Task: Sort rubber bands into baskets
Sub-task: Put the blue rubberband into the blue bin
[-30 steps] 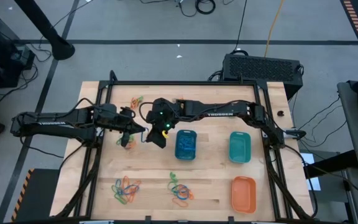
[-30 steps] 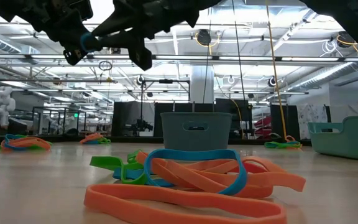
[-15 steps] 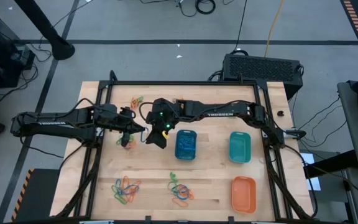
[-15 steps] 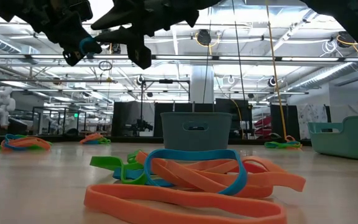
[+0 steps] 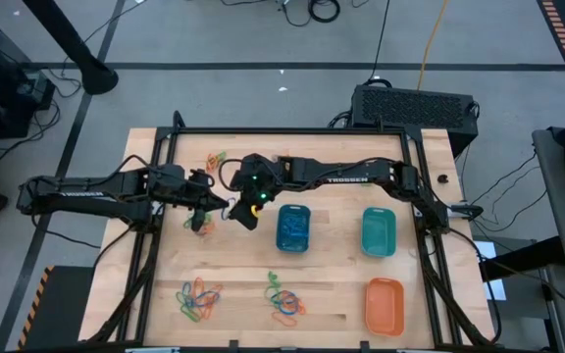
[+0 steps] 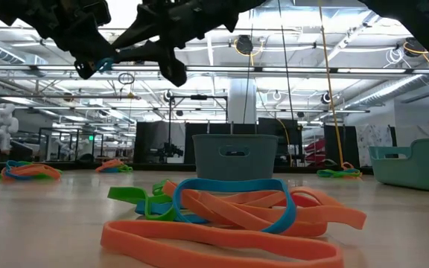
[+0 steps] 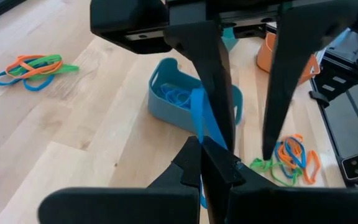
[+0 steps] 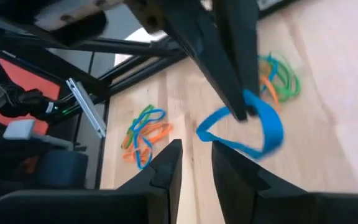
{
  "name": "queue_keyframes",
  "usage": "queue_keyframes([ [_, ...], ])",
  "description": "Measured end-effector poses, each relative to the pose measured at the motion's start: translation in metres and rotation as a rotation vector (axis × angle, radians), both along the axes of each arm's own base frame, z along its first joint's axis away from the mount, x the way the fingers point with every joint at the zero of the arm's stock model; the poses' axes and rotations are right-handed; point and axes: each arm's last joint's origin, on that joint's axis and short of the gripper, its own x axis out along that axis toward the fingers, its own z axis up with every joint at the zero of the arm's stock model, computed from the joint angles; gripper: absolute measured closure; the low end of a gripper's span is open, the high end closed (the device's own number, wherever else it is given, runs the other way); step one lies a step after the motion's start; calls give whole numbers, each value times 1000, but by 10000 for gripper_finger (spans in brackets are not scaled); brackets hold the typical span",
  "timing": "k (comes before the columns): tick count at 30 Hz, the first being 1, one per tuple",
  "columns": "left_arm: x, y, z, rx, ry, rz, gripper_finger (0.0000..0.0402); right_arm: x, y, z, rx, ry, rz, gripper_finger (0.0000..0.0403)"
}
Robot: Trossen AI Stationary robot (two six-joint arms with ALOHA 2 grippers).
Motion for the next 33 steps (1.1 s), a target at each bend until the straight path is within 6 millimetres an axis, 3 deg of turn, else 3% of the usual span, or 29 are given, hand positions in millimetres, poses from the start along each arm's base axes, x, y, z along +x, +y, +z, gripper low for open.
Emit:
queue_keyframes([
  [7,0,-2,0,-2,0,-12,400,-5,0,-6,61,95,16,323],
  [18,0,-2,0,-24,1,1,400,-2,-1,-2,29,32,-5,323],
  [26,0,-2,0,-23,1,1,400,-2,2,0,89,4,127,323],
  [33,0,-2,0,-23,3,1,400,-2,1,0,64,1,106,323],
])
